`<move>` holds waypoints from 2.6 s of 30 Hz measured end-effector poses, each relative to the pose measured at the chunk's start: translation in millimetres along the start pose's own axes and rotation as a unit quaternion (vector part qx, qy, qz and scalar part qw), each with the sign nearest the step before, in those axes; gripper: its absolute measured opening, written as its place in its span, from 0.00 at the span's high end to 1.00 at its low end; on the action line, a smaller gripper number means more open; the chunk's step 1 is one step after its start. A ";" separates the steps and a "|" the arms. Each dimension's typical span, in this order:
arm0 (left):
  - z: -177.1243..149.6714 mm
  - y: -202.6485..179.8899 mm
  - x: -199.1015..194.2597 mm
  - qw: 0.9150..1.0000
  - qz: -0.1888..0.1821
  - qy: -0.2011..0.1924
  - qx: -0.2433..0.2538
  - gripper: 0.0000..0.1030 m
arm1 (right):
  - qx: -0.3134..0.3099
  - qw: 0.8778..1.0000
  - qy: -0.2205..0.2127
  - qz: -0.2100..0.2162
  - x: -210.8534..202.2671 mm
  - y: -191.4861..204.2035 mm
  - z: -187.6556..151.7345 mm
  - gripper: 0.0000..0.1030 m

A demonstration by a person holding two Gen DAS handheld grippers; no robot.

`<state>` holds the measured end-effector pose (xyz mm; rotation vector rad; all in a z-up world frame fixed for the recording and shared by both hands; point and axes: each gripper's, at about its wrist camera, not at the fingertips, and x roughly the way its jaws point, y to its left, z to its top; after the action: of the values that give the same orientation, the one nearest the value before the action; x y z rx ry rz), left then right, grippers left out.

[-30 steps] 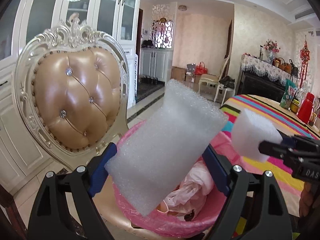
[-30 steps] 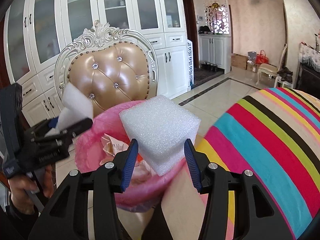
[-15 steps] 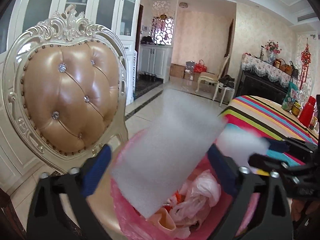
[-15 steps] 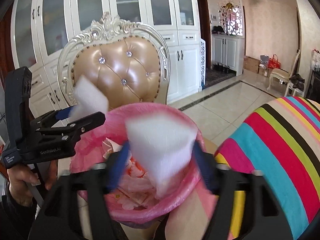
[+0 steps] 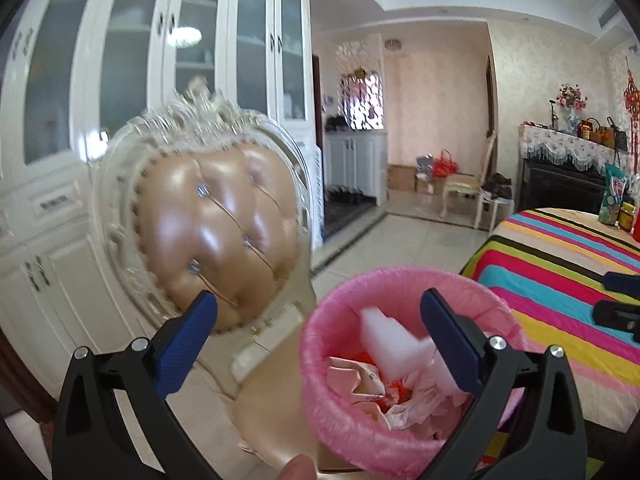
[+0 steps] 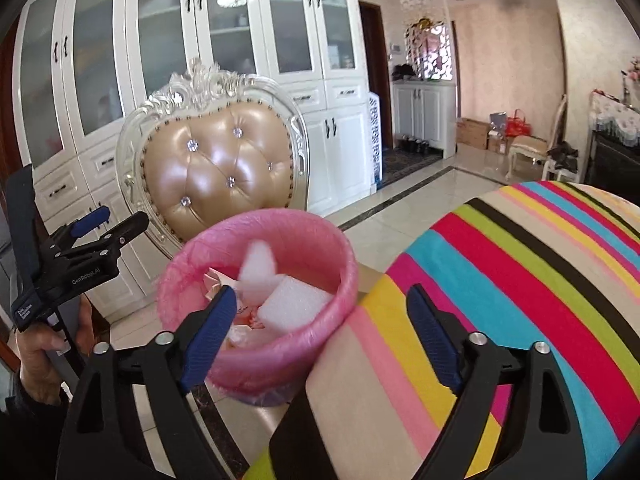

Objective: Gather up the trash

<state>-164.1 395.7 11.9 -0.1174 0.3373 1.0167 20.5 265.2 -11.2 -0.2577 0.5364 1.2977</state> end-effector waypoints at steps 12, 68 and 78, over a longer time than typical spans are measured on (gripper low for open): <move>-14.7 -26.7 -95.5 1.000 -0.023 -0.003 -0.008 0.04 | -0.010 0.999 -0.024 -0.021 -81.2 7.8 -41.7 0.18; -65.8 -53.6 -146.3 0.998 -0.028 0.060 -0.006 0.04 | -0.040 0.999 -0.016 0.022 -87.0 21.7 -63.3 0.18; -68.2 -53.2 -146.3 0.997 -0.029 0.066 -0.004 0.04 | -0.042 0.999 -0.019 0.021 -88.5 22.5 -61.7 0.18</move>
<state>-204.2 231.6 -7.3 -0.2002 0.4479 0.9551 -30.5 167.5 -15.7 -0.2917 0.4572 1.3647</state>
